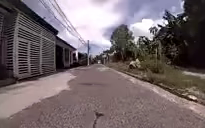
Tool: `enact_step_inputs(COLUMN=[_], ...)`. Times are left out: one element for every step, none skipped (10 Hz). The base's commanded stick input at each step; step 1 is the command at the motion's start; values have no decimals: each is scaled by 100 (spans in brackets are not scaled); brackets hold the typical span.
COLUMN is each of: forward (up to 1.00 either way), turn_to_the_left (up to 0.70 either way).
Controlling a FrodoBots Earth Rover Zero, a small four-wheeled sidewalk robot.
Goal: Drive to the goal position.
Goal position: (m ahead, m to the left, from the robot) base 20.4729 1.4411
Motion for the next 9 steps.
enact_step_inputs(forward=[70, 70, 70, 70, 70, 70, 70, 70, 70], turn_to_the_left=[0, 0, 0, 0, 0, 0, 0, 0, 0])
